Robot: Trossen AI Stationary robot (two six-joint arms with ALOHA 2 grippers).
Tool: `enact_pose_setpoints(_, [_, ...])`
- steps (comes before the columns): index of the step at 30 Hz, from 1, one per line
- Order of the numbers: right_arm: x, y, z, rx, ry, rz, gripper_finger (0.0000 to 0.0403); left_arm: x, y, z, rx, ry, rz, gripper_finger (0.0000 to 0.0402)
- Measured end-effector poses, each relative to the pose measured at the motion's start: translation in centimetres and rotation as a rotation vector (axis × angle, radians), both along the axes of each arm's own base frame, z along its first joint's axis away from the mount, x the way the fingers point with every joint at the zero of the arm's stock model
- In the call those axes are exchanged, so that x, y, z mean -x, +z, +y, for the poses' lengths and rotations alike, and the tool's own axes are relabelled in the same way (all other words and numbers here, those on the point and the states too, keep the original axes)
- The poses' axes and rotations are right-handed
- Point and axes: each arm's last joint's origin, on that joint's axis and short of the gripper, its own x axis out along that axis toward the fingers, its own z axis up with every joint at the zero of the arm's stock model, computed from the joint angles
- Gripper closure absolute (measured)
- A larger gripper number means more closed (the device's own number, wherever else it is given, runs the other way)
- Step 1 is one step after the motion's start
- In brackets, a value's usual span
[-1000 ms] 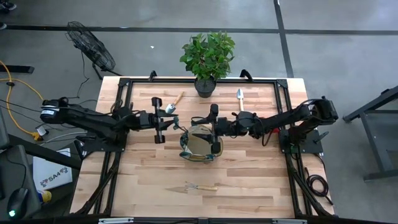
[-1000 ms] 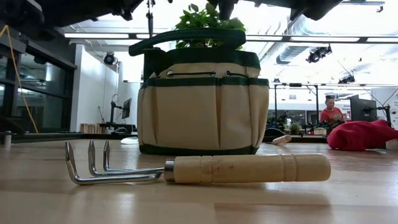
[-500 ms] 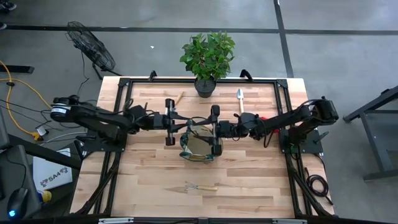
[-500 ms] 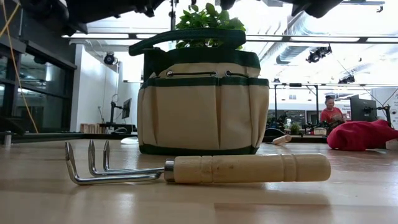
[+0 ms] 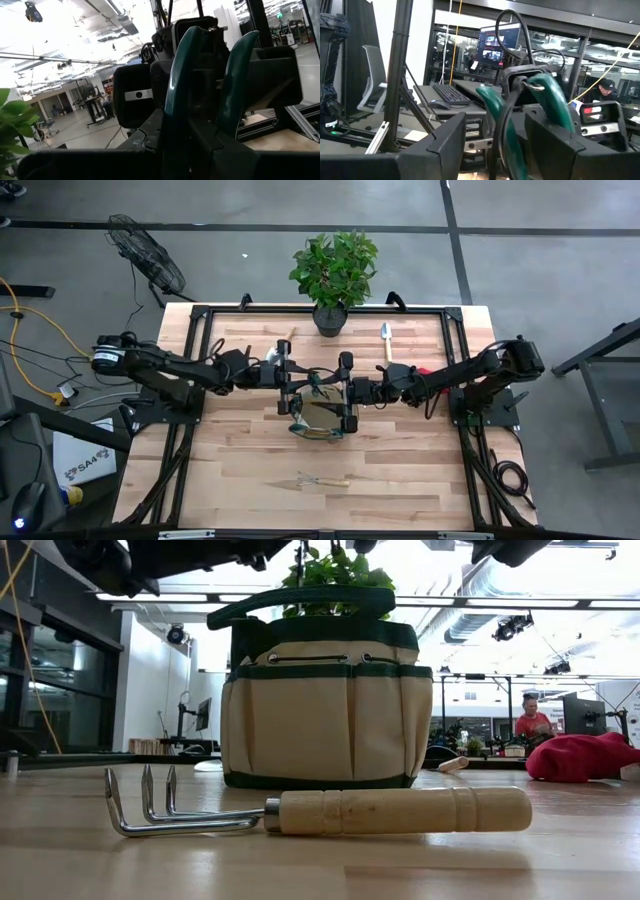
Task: Pick & Place Garden tools in Gardening bag
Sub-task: Put the green shear scissors into the gardening bag
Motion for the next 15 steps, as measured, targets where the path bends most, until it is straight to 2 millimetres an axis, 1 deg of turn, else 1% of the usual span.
enact_pose_setpoints(4, [0.01,0.0,0.05,0.0,0.002,0.0,0.0207,-0.44,0.16,0.0,0.0,-0.001,0.004,0.0353])
enact_pose_setpoints(7, [0.0,-0.02,0.06,-0.002,0.002,0.002,0.0217,-0.51,0.2,-0.02,-0.001,-0.005,0.01,0.0353])
enact_pose_setpoints(10, [0.0,-0.04,0.05,-0.01,0.002,0.005,0.0239,-0.53,0.13,-0.03,-0.002,-0.006,0.017,0.0353])
enact_pose_setpoints(15, [-0.02,-0.08,-0.03,-0.019,-0.029,0.01,0.0288,-0.56,0.0,-0.04,0.0,-0.011,0.032,0.0353])
